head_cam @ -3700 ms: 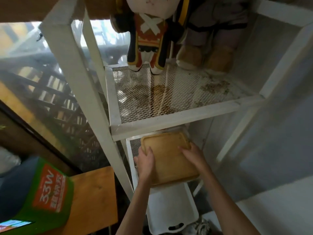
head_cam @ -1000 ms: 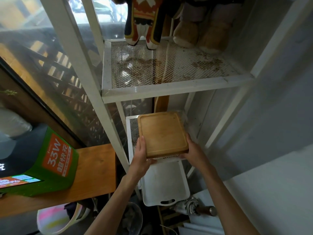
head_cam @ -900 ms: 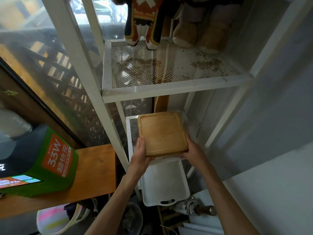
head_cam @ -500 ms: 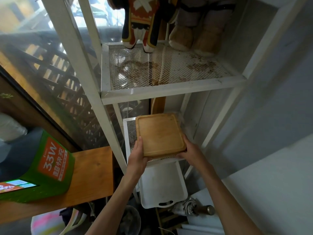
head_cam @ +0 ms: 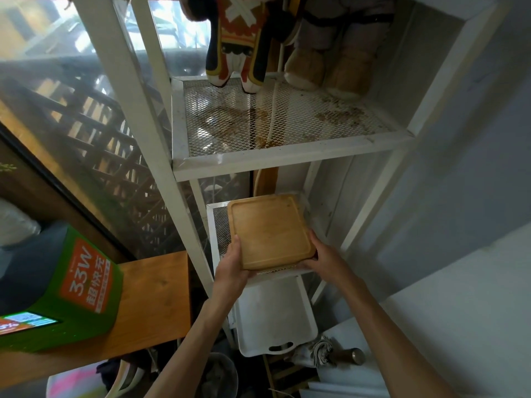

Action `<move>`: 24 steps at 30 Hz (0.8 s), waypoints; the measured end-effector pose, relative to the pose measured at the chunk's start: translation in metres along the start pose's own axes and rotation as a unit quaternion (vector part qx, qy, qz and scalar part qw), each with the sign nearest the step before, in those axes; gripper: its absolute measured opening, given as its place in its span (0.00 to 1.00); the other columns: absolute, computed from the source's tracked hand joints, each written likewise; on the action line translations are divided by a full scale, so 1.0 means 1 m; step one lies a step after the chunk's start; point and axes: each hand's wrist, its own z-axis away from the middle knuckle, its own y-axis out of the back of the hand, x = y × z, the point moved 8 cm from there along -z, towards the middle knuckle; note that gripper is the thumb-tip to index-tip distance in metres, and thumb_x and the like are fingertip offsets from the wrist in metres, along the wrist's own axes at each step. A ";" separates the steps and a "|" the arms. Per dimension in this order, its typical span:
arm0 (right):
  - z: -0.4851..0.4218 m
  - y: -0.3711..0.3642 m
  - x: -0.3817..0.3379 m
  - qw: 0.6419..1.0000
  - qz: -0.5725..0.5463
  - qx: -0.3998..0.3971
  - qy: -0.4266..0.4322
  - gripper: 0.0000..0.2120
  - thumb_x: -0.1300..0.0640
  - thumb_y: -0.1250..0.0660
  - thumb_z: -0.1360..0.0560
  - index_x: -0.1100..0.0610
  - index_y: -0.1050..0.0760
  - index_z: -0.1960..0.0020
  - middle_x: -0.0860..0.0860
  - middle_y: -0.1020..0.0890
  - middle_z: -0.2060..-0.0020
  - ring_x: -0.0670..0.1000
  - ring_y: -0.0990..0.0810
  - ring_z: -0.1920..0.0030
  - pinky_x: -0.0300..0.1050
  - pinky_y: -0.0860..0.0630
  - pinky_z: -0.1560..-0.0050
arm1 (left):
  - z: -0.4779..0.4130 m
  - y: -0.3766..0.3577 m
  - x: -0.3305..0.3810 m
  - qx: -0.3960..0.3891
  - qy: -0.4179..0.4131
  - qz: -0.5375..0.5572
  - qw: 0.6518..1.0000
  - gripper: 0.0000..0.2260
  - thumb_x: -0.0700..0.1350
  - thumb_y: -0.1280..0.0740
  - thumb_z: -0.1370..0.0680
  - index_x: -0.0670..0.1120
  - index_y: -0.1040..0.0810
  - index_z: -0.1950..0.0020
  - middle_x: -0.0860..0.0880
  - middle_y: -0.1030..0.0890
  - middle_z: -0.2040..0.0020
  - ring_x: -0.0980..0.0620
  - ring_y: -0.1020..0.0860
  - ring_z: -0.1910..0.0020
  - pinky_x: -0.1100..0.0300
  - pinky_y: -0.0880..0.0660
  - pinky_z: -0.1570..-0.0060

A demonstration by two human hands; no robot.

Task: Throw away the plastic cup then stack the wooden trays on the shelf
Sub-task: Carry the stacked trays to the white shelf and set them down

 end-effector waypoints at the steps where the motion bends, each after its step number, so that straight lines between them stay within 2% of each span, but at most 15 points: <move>1: -0.001 0.002 0.001 1.000 0.003 0.005 0.000 0.47 0.44 0.27 0.27 0.42 0.56 0.20 0.55 0.24 0.35 0.56 0.24 0.36 0.57 0.27 0.33 | 0.003 -0.001 0.005 -0.008 0.013 0.019 1.000 0.24 0.57 0.38 0.19 0.48 0.34 0.26 0.44 0.25 0.35 0.46 0.22 0.39 0.47 0.20 0.46; 3: -0.001 0.002 0.001 1.000 0.007 0.013 -0.002 0.45 0.46 0.28 0.26 0.44 0.54 0.20 0.55 0.23 0.37 0.55 0.24 0.37 0.53 0.26 0.35 | 0.005 -0.001 0.007 -0.009 0.003 -0.020 1.000 0.19 0.46 0.39 0.16 0.46 0.35 0.25 0.47 0.23 0.38 0.58 0.19 0.49 0.63 0.19 0.56; 4: -0.001 0.002 0.002 1.000 0.008 0.015 -0.006 0.45 0.47 0.28 0.25 0.44 0.54 0.20 0.55 0.23 0.38 0.55 0.23 0.38 0.51 0.26 0.36 | 0.008 -0.003 0.003 -0.008 0.026 -0.002 1.000 0.20 0.41 0.39 0.16 0.44 0.36 0.24 0.47 0.23 0.38 0.61 0.19 0.52 0.69 0.21 0.57; 5: -0.001 0.002 0.002 1.000 0.011 0.017 -0.007 0.44 0.48 0.29 0.25 0.45 0.55 0.20 0.55 0.23 0.38 0.54 0.23 0.39 0.48 0.27 0.37 | 0.010 -0.006 -0.002 0.002 0.045 0.043 0.998 0.24 0.39 0.37 0.18 0.43 0.39 0.23 0.44 0.25 0.34 0.61 0.19 0.49 0.70 0.22 0.54; 7: 0.000 0.002 0.002 1.000 0.014 0.017 -0.010 0.44 0.49 0.30 0.24 0.46 0.56 0.19 0.55 0.23 0.39 0.54 0.23 0.39 0.47 0.28 0.39 | 0.015 -0.006 -0.001 -0.014 0.012 -0.023 1.000 0.36 0.39 0.32 0.21 0.45 0.49 0.19 0.42 0.30 0.29 0.51 0.24 0.37 0.62 0.23 0.43; 8: 0.000 0.001 0.002 1.000 0.015 0.016 -0.012 0.44 0.49 0.30 0.24 0.46 0.56 0.19 0.55 0.23 0.39 0.54 0.23 0.39 0.47 0.28 0.38 | 0.017 -0.003 -0.001 -0.009 -0.011 -0.054 0.998 0.38 0.40 0.31 0.22 0.46 0.51 0.19 0.43 0.30 0.29 0.49 0.26 0.35 0.60 0.23 0.42; 9: 0.000 0.000 0.002 1.000 0.017 0.015 -0.012 0.44 0.50 0.30 0.24 0.46 0.57 0.19 0.55 0.23 0.39 0.54 0.24 0.39 0.48 0.27 0.38 | 0.017 -0.003 0.000 0.001 0.007 -0.018 1.000 0.36 0.41 0.32 0.21 0.47 0.50 0.19 0.46 0.30 0.29 0.51 0.26 0.36 0.65 0.23 0.43; 10: 0.000 -0.002 0.002 1.000 0.017 0.014 -0.017 0.45 0.50 0.31 0.24 0.46 0.58 0.19 0.55 0.24 0.40 0.55 0.24 0.39 0.49 0.27 0.37 | 0.017 -0.001 0.004 0.002 -0.016 -0.061 0.998 0.33 0.42 0.33 0.20 0.48 0.47 0.20 0.48 0.31 0.29 0.54 0.26 0.37 0.69 0.24 0.45; 11: 0.000 -0.003 0.002 0.999 0.018 0.016 -0.022 0.45 0.49 0.30 0.24 0.45 0.59 0.20 0.55 0.25 0.39 0.55 0.24 0.39 0.52 0.27 0.36 | 0.019 -0.002 0.008 -0.001 0.002 -0.031 1.000 0.32 0.42 0.33 0.20 0.48 0.46 0.20 0.46 0.32 0.27 0.55 0.26 0.37 0.69 0.24 0.45; 14: -0.001 -0.004 0.006 0.999 0.019 0.020 -0.030 0.46 0.46 0.29 0.26 0.41 0.59 0.21 0.55 0.27 0.37 0.57 0.26 0.37 0.59 0.27 0.35 | 0.018 -0.005 0.011 -0.003 -0.028 -0.090 0.996 0.33 0.43 0.33 0.21 0.47 0.47 0.20 0.41 0.35 0.25 0.46 0.28 0.31 0.55 0.25 0.36; 16: -0.001 -0.005 0.008 0.999 0.020 0.020 -0.033 0.46 0.46 0.29 0.26 0.42 0.59 0.20 0.56 0.27 0.36 0.58 0.26 0.36 0.59 0.28 0.34 | 0.020 -0.003 0.012 0.003 -0.015 -0.076 0.997 0.33 0.43 0.33 0.20 0.47 0.46 0.20 0.41 0.35 0.25 0.47 0.28 0.31 0.59 0.25 0.37; 18: -0.001 -0.005 0.007 0.999 0.020 0.020 -0.038 0.47 0.48 0.30 0.25 0.43 0.61 0.20 0.57 0.29 0.34 0.58 0.27 0.34 0.57 0.30 0.32 | 0.019 -0.004 0.006 0.006 -0.005 -0.054 0.999 0.32 0.42 0.34 0.20 0.45 0.46 0.20 0.41 0.34 0.26 0.50 0.28 0.32 0.67 0.25 0.42; 21: -0.002 -0.008 0.008 0.999 0.011 0.019 -0.044 0.48 0.50 0.30 0.24 0.45 0.62 0.20 0.57 0.32 0.29 0.59 0.30 0.31 0.58 0.32 0.31 | 0.014 -0.003 0.004 0.001 0.011 -0.057 0.998 0.38 0.41 0.32 0.21 0.50 0.52 0.19 0.42 0.31 0.28 0.47 0.26 0.35 0.56 0.23 0.40; 22: -0.002 -0.009 0.008 0.999 0.002 0.022 -0.045 0.47 0.51 0.30 0.24 0.45 0.62 0.20 0.57 0.32 0.28 0.59 0.31 0.30 0.58 0.32 0.30 | 0.012 -0.003 0.001 -0.007 0.014 -0.060 0.998 0.38 0.40 0.32 0.21 0.50 0.53 0.19 0.42 0.30 0.29 0.51 0.24 0.39 0.59 0.23 0.43; 24: -0.001 -0.010 0.010 0.998 -0.011 0.027 -0.056 0.47 0.53 0.30 0.24 0.46 0.61 0.20 0.58 0.34 0.27 0.59 0.32 0.29 0.59 0.33 0.29 | 0.017 -0.008 0.013 -0.008 0.016 -0.013 1.000 0.26 0.36 0.38 0.18 0.41 0.44 0.22 0.38 0.28 0.30 0.61 0.21 0.54 0.72 0.24 0.56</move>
